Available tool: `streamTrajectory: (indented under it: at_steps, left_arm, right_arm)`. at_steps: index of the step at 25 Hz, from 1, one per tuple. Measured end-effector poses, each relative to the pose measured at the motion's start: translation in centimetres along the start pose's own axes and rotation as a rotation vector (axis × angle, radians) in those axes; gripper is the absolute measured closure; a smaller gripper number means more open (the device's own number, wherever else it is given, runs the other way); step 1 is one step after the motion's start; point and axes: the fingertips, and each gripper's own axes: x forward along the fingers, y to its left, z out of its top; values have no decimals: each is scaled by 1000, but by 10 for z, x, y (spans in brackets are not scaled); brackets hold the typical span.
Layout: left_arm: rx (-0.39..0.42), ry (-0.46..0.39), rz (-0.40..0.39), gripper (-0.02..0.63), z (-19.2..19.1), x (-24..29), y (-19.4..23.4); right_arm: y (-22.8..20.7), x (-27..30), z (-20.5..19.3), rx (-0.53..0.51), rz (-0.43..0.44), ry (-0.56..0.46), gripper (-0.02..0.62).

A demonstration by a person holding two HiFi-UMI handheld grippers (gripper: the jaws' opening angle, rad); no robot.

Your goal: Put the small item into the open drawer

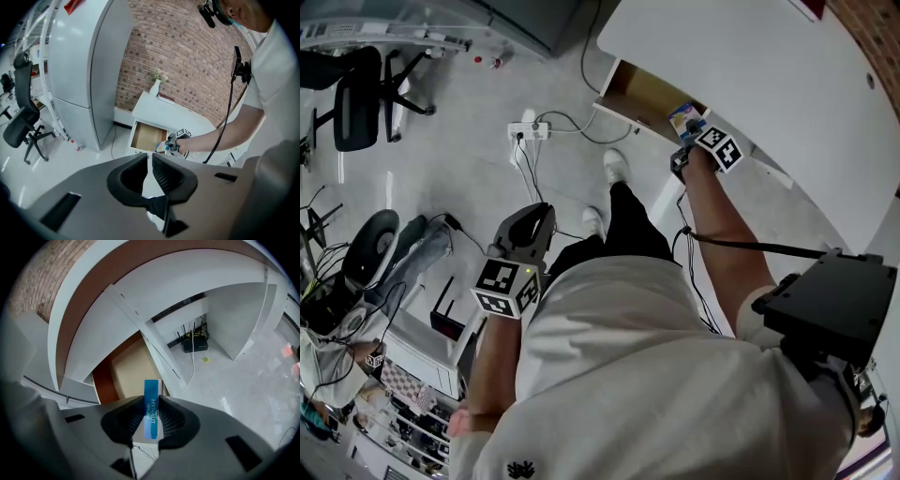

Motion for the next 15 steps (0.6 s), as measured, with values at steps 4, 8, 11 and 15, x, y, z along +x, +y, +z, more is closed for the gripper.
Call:
streamTrajectory:
  at_steps: [4,8,11,15]
  left_arm:
    - [-8,4,4,560,-2,-5,-1]
    - [-15,6,6,560,-5,-10,2]
    - [-17,8,2,560,-6,-11,4]
    - [-17,8,3,560,-5,-12,2]
  right_arm:
    - [-3,-1,0,6,-15,-8,479]
    - [-4,-1,1,13,-29,-21,479]
    - [-6,-1,0,20,-36,-26,479]
    - [-12,-1,-1,28,-45,-25,479]
